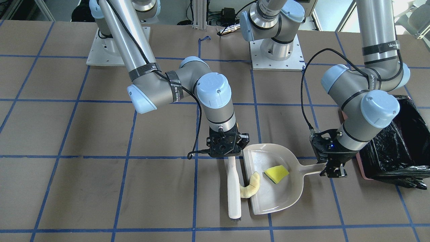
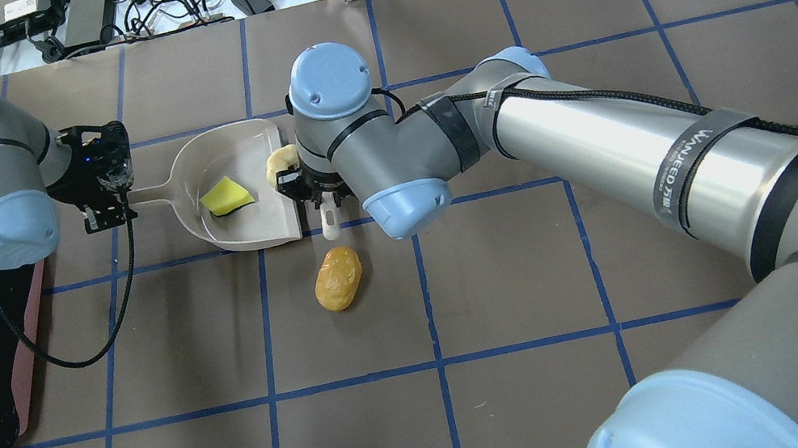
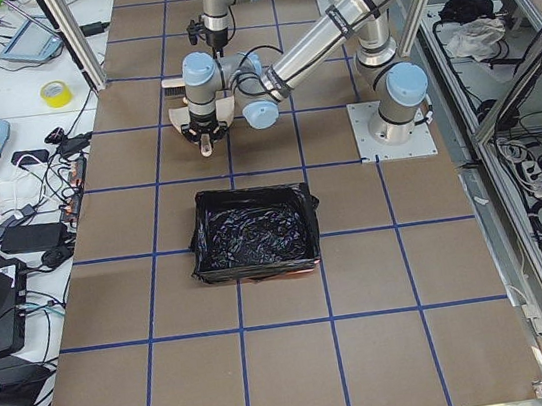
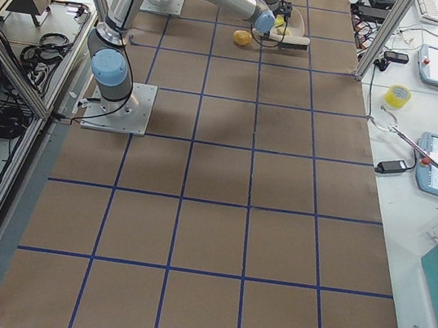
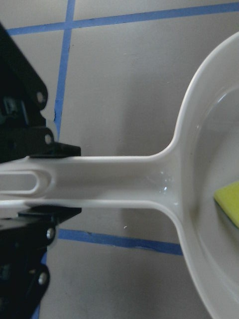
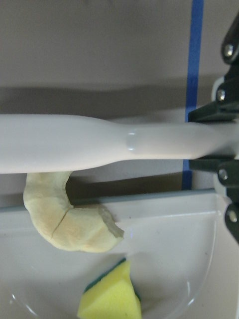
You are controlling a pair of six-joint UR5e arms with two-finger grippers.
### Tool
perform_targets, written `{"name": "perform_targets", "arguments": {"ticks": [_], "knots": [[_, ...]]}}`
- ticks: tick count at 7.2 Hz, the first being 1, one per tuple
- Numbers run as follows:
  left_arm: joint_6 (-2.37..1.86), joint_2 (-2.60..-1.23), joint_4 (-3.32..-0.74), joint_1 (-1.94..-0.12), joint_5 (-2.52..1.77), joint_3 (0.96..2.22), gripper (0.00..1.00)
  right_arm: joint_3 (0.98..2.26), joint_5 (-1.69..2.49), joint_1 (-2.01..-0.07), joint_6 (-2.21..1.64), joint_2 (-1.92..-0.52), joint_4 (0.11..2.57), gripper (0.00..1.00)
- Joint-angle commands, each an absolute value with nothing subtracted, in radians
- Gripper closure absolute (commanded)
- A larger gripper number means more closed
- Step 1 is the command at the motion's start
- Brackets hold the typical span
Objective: Sweep and dump trash into bin
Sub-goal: 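Brush the peel and sponge deeper into the dustpan with the right gripper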
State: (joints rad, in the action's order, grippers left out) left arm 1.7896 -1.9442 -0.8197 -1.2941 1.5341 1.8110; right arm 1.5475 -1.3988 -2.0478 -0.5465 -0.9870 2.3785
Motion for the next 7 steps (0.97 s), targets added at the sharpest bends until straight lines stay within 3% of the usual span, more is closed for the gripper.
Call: {"name": "perform_targets", "arguments": {"ticks": [1,5,7], "knots": [[1.784,-1.969,-0.818,-1.359,1.604,1.776,1.00,1.505,-1.317,-2.057,-0.662,-0.988,2.373,1.00],[1.792,-2.008,-0.759,-1.362,1.605,1.773,1.00,1.471,-1.311,-2.074,-0.737,-1.015,2.253,1.00],[1.789,-2.008,-0.759,-1.362,1.600,1.775,1.00,1.442,-1.481,-2.046,-0.464,-1.077,2.044,1.00]]}}
